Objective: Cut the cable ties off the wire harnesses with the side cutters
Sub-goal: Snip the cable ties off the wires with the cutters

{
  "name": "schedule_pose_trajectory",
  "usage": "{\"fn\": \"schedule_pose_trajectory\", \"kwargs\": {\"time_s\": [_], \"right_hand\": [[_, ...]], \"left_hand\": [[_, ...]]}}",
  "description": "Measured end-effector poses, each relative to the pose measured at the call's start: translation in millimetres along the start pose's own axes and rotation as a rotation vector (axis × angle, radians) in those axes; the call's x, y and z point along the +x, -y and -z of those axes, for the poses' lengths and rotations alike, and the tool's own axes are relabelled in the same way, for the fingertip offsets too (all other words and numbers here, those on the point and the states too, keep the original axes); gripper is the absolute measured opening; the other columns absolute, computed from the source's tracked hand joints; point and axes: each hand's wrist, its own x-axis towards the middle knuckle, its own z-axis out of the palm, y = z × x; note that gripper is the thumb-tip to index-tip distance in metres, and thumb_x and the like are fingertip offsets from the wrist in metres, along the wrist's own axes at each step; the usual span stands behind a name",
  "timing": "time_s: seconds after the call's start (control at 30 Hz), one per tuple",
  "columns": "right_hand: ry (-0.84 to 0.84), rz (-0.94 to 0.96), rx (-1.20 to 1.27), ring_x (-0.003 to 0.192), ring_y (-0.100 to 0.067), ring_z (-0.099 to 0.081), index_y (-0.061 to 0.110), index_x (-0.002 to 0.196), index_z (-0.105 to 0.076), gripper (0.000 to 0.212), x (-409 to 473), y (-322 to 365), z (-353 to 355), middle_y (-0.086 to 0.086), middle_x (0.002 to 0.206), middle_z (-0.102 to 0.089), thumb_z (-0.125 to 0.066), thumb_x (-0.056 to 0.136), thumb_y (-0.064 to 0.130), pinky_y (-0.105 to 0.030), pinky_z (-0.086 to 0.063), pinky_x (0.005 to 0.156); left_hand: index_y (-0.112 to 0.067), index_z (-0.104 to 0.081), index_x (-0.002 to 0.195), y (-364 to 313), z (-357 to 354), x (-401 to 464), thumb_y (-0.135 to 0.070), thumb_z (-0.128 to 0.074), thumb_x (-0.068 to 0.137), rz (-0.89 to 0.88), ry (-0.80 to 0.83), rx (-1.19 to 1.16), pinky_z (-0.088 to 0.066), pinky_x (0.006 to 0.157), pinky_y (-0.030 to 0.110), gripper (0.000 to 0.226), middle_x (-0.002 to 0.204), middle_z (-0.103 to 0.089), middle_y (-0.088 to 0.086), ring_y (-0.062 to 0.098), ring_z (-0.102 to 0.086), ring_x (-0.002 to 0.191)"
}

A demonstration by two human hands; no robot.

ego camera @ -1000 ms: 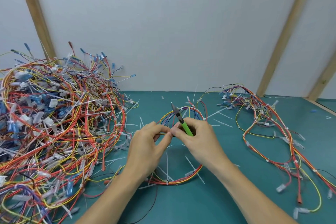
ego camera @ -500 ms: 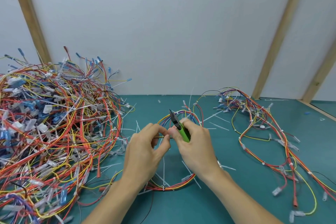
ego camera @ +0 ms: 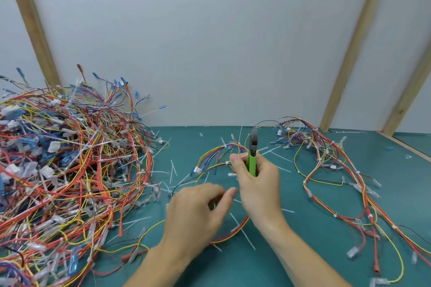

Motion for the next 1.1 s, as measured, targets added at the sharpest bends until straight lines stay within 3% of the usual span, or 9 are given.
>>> {"fn": "schedule_pose_trajectory", "kwargs": {"time_s": [0.1, 0.3, 0.43, 0.53, 0.6, 0.67, 0.73, 0.87, 1.1], "right_hand": [[0.05, -0.025, 0.036, 0.057, -0.009, -0.05, 0.018, 0.072, -0.069, 0.024, -1.1, 1.8, -2.1, 0.009, 0.058, -0.059, -0.074, 0.095, 0.023, -0.023, -0.044, 0.059], [0.16, -0.138, 0.111, 0.056, -0.016, -0.048, 0.011, 0.071, -0.068, 0.025, -10.1, 1.1, -11.0, 0.002, 0.058, -0.057, -0.073, 0.094, 0.02, -0.032, -0.044, 0.059], [0.175, -0.207, 0.191, 0.054, -0.016, -0.05, 0.014, 0.073, -0.07, 0.022, -11.4, 3.5, -12.8, 0.002, 0.059, -0.059, -0.073, 0.094, 0.017, -0.033, -0.046, 0.059], [0.224, -0.279, 0.267, 0.054, -0.015, -0.051, 0.016, 0.073, -0.072, 0.022, -12.6, 5.2, -13.1, 0.001, 0.062, -0.06, -0.072, 0.095, 0.016, -0.037, -0.047, 0.059], [0.259, -0.32, 0.341, 0.055, -0.014, -0.051, 0.017, 0.073, -0.071, 0.022, -12.6, 7.6, -12.7, -0.001, 0.064, -0.06, -0.071, 0.095, 0.016, -0.033, -0.049, 0.057], [0.281, -0.322, 0.367, 0.056, -0.014, -0.051, 0.013, 0.078, -0.071, 0.019, -12.0, 9.0, -11.1, -0.001, 0.065, -0.059, -0.07, 0.096, 0.017, -0.029, -0.05, 0.056], [0.299, -0.295, 0.335, 0.058, -0.014, -0.051, 0.008, 0.082, -0.071, 0.018, -11.8, 8.9, -9.1, -0.001, 0.066, -0.059, -0.069, 0.097, 0.017, -0.029, -0.05, 0.058], [0.319, -0.263, 0.263, 0.059, -0.016, -0.051, 0.005, 0.081, -0.072, 0.02, -13.4, 8.8, -9.8, -0.002, 0.066, -0.06, -0.069, 0.097, 0.016, -0.033, -0.048, 0.061], [0.309, -0.326, 0.202, 0.057, -0.017, -0.051, 0.001, 0.086, -0.071, 0.037, -12.2, 8.8, -11.3, -0.003, 0.066, -0.064, -0.067, 0.097, 0.037, -0.035, -0.045, 0.055]], "left_hand": [[-0.03, -0.077, 0.097, 6.6, 0.1, 4.1, -0.044, -0.069, 0.09, 0.266, -0.09, -0.259, -0.049, 0.06, 0.025, 0.017, 0.082, -0.07, -0.02, 0.009, -0.064, 0.071], [-0.03, -0.078, 0.088, 11.0, 3.3, 5.3, -0.017, -0.074, 0.089, 0.385, -0.066, -0.472, -0.049, 0.061, 0.021, 0.014, 0.084, -0.076, -0.011, 0.01, -0.069, 0.073], [-0.022, -0.076, 0.086, 12.7, 5.1, 10.0, -0.022, -0.074, 0.087, 0.474, -0.119, -0.589, -0.051, 0.065, 0.021, 0.003, 0.082, -0.076, -0.003, 0.016, -0.072, 0.073], [-0.024, -0.077, 0.095, 10.5, 9.4, 8.6, -0.022, -0.073, 0.087, 0.389, -0.134, -0.514, -0.055, 0.081, 0.032, 0.009, 0.099, -0.075, -0.005, 0.009, -0.07, 0.097], [-0.028, -0.073, 0.113, 6.5, 11.4, 8.3, -0.019, -0.073, 0.091, 0.251, -0.195, -0.338, -0.045, 0.1, 0.024, 0.024, 0.126, -0.065, -0.009, 0.008, -0.057, 0.124], [-0.03, -0.069, 0.122, 5.1, 12.2, 10.3, -0.023, -0.07, 0.093, 0.13, -0.253, -0.186, -0.036, 0.107, 0.02, 0.03, 0.137, -0.055, -0.009, 0.009, -0.05, 0.132], [-0.031, -0.071, 0.117, 5.8, 10.8, 9.9, -0.026, -0.067, 0.094, 0.106, -0.246, -0.153, -0.041, 0.103, 0.025, 0.024, 0.13, -0.06, -0.014, 0.008, -0.056, 0.124], [-0.025, -0.075, 0.097, 8.5, 6.9, 7.4, -0.016, -0.069, 0.092, 0.322, -0.139, -0.481, -0.055, 0.082, 0.034, 0.012, 0.094, -0.076, -0.011, 0.011, -0.072, 0.09], [-0.008, -0.069, 0.092, 15.3, 0.8, 10.5, -0.01, -0.063, 0.094, 0.429, -0.101, -0.653, -0.053, 0.073, 0.018, 0.006, 0.087, -0.077, 0.001, 0.013, -0.074, 0.084]]}}
